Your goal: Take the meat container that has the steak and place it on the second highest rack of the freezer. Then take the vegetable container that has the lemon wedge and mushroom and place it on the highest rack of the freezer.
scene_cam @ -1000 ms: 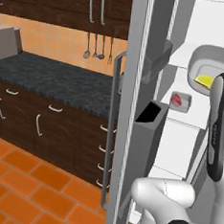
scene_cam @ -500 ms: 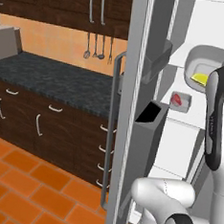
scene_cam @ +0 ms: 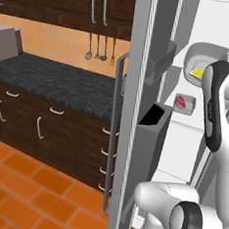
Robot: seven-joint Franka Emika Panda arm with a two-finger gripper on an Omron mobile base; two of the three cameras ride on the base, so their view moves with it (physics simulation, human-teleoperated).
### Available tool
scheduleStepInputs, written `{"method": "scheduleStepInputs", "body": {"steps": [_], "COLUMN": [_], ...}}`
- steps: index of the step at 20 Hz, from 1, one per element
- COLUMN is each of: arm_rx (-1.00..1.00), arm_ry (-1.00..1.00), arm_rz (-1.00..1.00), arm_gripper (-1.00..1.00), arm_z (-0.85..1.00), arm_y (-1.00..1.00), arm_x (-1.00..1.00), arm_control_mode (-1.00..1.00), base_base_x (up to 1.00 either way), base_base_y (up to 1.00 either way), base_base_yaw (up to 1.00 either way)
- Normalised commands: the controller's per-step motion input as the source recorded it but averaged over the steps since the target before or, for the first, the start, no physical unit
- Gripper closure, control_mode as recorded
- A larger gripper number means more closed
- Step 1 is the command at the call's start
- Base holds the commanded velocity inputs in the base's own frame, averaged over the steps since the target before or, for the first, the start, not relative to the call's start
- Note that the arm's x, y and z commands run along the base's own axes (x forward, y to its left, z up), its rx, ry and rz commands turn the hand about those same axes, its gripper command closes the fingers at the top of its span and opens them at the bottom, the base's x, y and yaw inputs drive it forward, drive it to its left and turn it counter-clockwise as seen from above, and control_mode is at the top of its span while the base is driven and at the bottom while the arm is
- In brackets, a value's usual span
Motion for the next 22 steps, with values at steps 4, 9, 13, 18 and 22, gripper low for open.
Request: {"method": "scheduleStepInputs", "body": {"steps": [4, 9, 13, 18, 22], "arm_rx": [0.00, 0.00, 0.00, 0.00, 0.00], "arm_ry": [0.01, 0.01, 0.00, -0.01, 0.00], "arm_rz": [0.01, 0.00, 0.00, -0.01, -0.02], "arm_gripper": [1.00, 1.00, 1.00, 1.00, 1.00], "arm_z": [-0.12, -0.11, -0.02, 0.00, 0.00], "arm_y": [-0.15, -0.21, -0.25, -0.14, -0.04], "arm_x": [0.44, 0.36, 0.33, 0.20, 0.33], "arm_control_mode": [-1.00, -1.00, -1.00, -1.00, -1.00], "base_base_x": [0.00, 0.00, 0.00, 0.00, 0.00], "base_base_y": [0.00, 0.00, 0.00, 0.00, 0.00], "base_base_yaw": [0.00, 0.00, 0.00, 0.00, 0.00]}}
